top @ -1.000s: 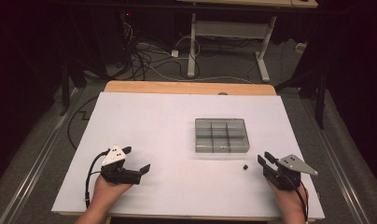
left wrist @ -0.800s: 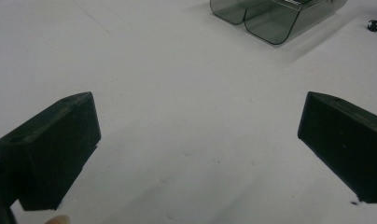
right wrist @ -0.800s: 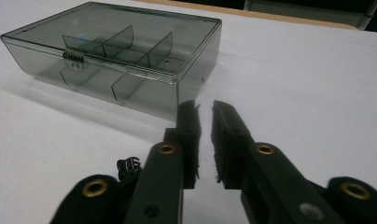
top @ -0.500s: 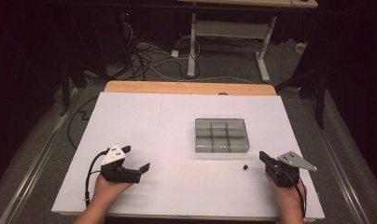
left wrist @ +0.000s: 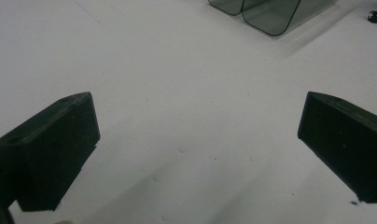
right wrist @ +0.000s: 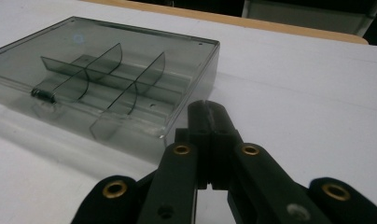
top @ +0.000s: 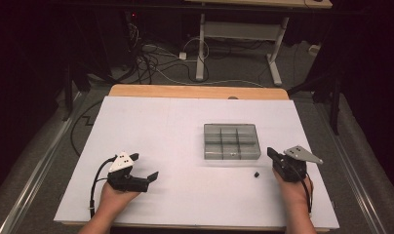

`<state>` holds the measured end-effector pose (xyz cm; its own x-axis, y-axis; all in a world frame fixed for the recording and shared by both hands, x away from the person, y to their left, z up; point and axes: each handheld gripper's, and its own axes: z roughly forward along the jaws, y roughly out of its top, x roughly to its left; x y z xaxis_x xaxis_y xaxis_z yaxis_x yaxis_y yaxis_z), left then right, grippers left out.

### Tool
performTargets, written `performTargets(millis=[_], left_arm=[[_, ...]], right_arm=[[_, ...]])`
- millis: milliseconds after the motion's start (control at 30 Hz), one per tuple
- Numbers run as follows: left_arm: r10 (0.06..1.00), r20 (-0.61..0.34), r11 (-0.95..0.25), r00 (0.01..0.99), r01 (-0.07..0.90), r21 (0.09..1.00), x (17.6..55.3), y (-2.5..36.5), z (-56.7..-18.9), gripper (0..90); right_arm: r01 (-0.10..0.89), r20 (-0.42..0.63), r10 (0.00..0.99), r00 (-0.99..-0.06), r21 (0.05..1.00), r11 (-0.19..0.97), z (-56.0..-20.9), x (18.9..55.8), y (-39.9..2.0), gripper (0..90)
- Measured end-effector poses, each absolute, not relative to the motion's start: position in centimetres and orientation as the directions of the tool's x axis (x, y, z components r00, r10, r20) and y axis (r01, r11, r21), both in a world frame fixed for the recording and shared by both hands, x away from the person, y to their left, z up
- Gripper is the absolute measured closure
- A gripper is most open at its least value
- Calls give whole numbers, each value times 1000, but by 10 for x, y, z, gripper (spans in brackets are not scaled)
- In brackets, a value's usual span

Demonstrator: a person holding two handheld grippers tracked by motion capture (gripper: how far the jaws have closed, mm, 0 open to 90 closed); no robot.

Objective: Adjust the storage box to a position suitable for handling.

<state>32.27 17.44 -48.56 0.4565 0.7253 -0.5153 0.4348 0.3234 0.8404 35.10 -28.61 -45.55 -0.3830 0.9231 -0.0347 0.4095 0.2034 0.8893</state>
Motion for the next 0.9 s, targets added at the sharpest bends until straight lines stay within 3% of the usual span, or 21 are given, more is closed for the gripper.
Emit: performTargets(millis=[900], left_arm=[[712, -535, 355, 455, 424, 833, 323, 176, -486, 0]], right_arm=[[485, 43, 936, -350, 863, 142, -464, 431, -287, 900]])
